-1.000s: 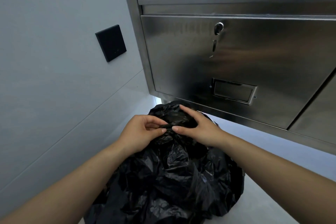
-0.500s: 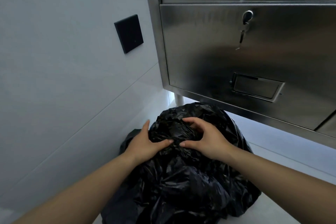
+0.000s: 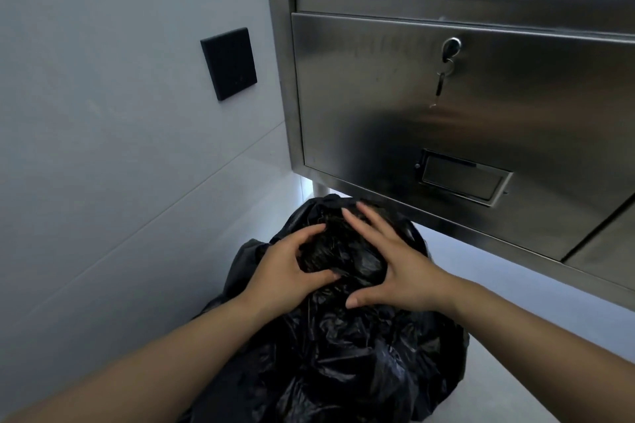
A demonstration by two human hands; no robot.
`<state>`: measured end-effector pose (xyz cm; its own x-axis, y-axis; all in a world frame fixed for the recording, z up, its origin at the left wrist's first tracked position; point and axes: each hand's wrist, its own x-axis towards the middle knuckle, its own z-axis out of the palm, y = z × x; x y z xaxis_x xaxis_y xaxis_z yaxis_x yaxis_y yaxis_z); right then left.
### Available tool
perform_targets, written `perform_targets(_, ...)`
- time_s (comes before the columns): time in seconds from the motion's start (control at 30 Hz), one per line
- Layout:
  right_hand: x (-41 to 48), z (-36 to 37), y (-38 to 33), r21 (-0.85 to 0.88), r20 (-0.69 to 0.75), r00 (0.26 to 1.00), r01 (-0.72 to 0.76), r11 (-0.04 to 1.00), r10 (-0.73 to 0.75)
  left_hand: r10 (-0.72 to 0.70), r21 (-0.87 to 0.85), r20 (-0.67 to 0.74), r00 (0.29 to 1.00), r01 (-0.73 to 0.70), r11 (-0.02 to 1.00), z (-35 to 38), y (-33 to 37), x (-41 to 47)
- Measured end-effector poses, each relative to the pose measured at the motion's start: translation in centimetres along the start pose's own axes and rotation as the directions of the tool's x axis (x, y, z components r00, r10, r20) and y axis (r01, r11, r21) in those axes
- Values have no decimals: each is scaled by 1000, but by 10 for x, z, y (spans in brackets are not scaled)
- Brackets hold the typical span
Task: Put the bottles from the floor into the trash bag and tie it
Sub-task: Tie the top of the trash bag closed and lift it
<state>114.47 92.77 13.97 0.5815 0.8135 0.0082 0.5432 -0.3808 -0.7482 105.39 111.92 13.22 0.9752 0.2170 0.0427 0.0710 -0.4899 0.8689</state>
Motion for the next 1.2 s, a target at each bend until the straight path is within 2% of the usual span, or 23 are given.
perform_targets(0.1, -2, 18, -2, 84, 27, 1000, 4, 996, -6, 16, 6, -1, 1000, -16, 1000, -1, 4, -3)
perform_targets(0.27, -5, 34, -1, 234, -101, 994, -7, 972, 31, 1, -21, -14, 1000, -1, 1000, -3, -2, -5)
perform_targets(0.4, 1, 32, -7, 297, -149, 987, -15, 955, 61, -48, -71, 78, 996, 53, 996, -14, -8, 1)
perform_targets(0.5, 4, 26, -10, 380, -134, 989, -13, 925, 69, -67, -153, 95, 993, 81, 985, -18, -12, 4)
perform_targets(0.63, 7, 31, -10, 314, -120, 992, -2, 949, 42, -80, -225, 104, 991, 101, 969, -13, -21, 5)
perform_targets(0.8, 11, 32, -14, 247, -118, 987, -77, 966, 109, -127, -174, 204, 971, 163, 971, -19, -21, 14)
perform_targets(0.97, -5, -8, -64, 409, -12, 965, -235, 882, 263, -216, -169, 329, 919, 282, 944, -44, 32, 9)
perform_targets(1.2, -61, -62, -188, 545, 84, 904, -394, 740, 419, -298, -255, 270, 916, 366, 895, -96, 154, -63)
